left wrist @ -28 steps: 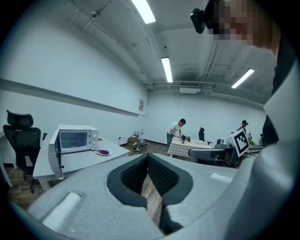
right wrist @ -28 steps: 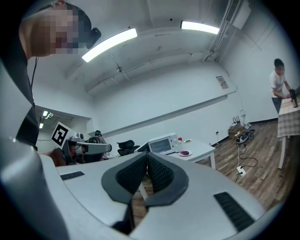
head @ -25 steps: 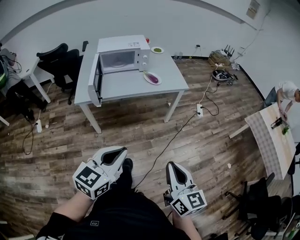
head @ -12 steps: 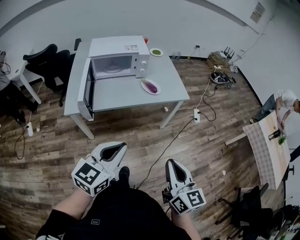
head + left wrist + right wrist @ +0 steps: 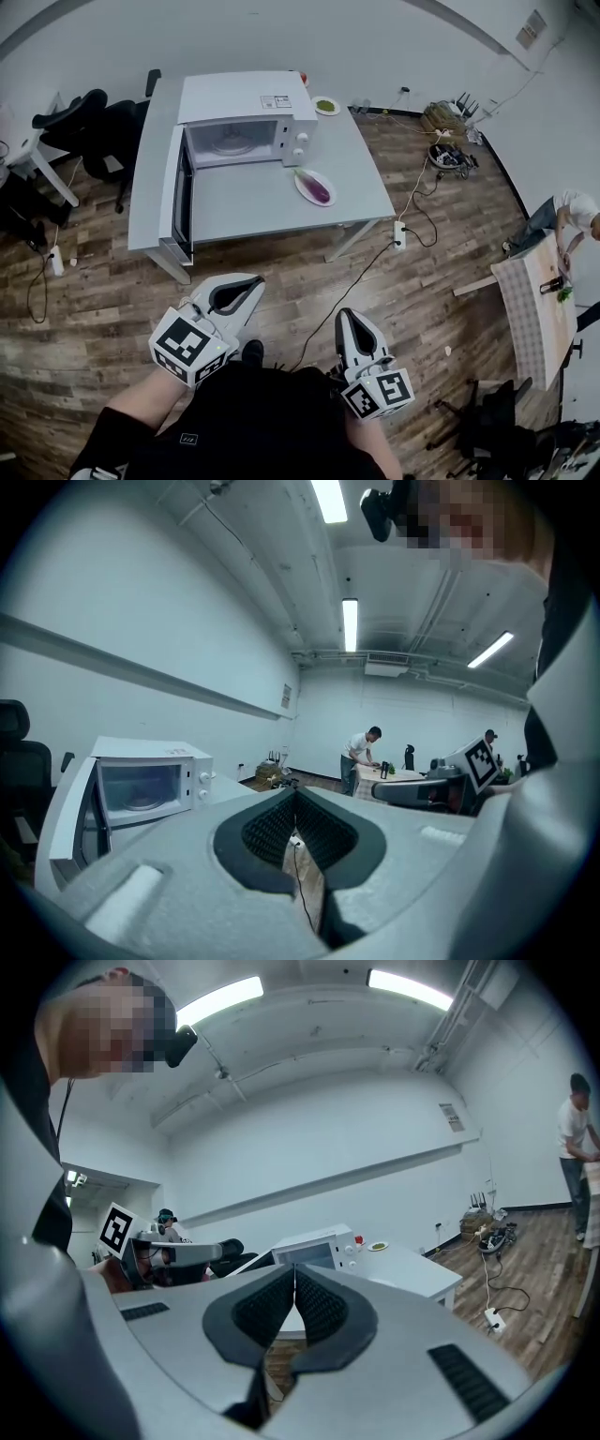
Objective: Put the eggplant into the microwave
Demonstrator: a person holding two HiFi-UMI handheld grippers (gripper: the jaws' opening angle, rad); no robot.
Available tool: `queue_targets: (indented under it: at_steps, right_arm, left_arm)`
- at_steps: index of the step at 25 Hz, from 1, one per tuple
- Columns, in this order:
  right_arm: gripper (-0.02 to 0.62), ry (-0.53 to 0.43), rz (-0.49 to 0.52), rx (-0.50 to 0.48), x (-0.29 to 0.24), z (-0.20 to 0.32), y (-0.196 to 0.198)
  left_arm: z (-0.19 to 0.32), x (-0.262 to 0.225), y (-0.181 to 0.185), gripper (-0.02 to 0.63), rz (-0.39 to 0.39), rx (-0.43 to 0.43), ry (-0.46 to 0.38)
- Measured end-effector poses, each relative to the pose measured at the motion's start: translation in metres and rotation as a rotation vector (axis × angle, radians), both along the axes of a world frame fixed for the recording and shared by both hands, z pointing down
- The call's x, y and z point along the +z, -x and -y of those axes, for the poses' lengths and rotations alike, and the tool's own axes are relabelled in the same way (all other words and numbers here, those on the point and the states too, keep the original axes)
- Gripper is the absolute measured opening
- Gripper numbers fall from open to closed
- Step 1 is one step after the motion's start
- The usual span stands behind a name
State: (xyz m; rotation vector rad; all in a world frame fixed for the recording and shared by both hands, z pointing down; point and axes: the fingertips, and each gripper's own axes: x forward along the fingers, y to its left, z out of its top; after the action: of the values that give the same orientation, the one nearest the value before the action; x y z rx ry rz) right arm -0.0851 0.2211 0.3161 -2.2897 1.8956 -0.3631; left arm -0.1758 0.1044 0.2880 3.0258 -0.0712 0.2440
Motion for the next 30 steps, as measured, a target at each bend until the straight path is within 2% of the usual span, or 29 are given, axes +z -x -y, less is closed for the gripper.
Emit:
queue_targets:
  at_steps: [10,15,24,30]
  right_arm:
    - [0.015,0.012,0.03,-0.026,0.013,0.037,-0.021]
    - [0.015,0.003,0.041,-0.056,0.013,0.052,-0.045]
    - [0.015,-0.013,0.05,-0.166,0.017,0.11,-0.126]
    - [0.015,-0.001,0.036,-0.252,0.016,0.145,-0.178]
  left_arm:
    - [0.031,0.009,-0.019,0.008,0.004,-0.019,0.039]
    - [0.039,0.01,-0.038,0.008,0.016,-0.039,0.022]
    - [0.077,0.011,-0.112,0.008,0.019,-0.096,-0.013]
    - [0.104,0.015,-0.165,0.008,0.019,-0.159,0.0]
